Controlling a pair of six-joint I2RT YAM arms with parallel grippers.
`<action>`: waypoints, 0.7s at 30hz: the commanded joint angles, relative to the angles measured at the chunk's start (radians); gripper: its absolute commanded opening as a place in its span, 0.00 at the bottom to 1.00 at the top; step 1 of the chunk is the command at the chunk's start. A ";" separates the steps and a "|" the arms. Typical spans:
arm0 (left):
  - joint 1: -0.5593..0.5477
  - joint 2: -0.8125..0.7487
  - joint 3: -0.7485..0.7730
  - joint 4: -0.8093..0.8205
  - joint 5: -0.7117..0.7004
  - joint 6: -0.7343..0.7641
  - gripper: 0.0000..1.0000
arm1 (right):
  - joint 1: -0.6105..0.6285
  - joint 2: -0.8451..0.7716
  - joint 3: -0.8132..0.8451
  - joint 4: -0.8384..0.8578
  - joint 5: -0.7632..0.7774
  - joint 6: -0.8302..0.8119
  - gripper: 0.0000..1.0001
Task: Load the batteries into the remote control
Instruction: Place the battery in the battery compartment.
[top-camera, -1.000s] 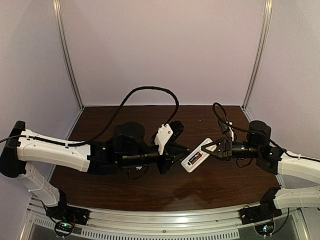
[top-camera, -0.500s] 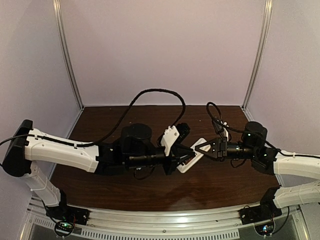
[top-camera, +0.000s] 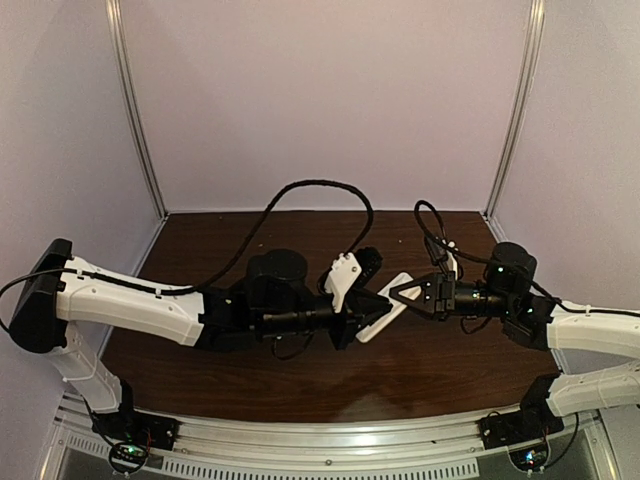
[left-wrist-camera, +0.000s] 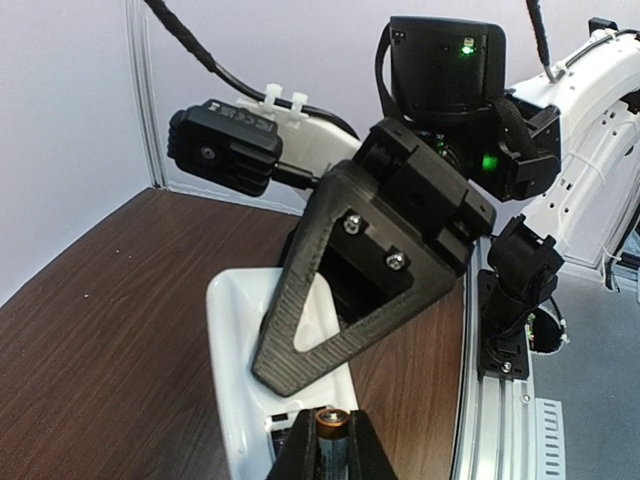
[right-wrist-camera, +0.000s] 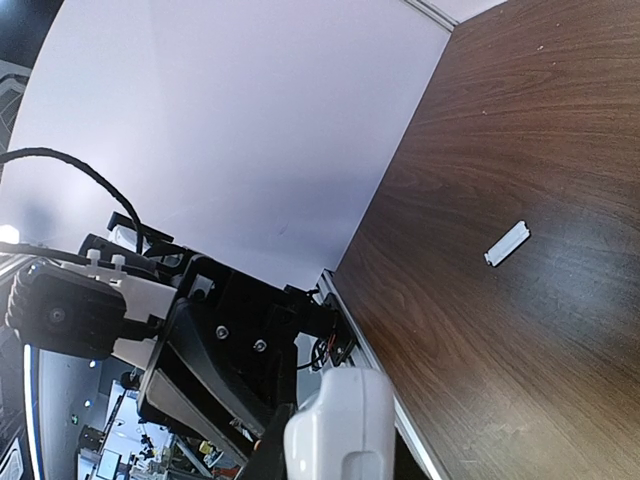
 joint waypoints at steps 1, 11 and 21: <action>0.001 0.015 0.021 0.001 -0.007 -0.002 0.00 | 0.007 -0.008 0.015 0.052 0.002 0.005 0.00; 0.001 -0.008 0.001 -0.087 -0.036 -0.003 0.19 | 0.007 -0.020 0.027 0.001 0.009 -0.021 0.00; 0.002 -0.053 0.016 -0.117 -0.036 0.016 0.52 | 0.006 -0.009 0.047 -0.090 -0.001 -0.064 0.00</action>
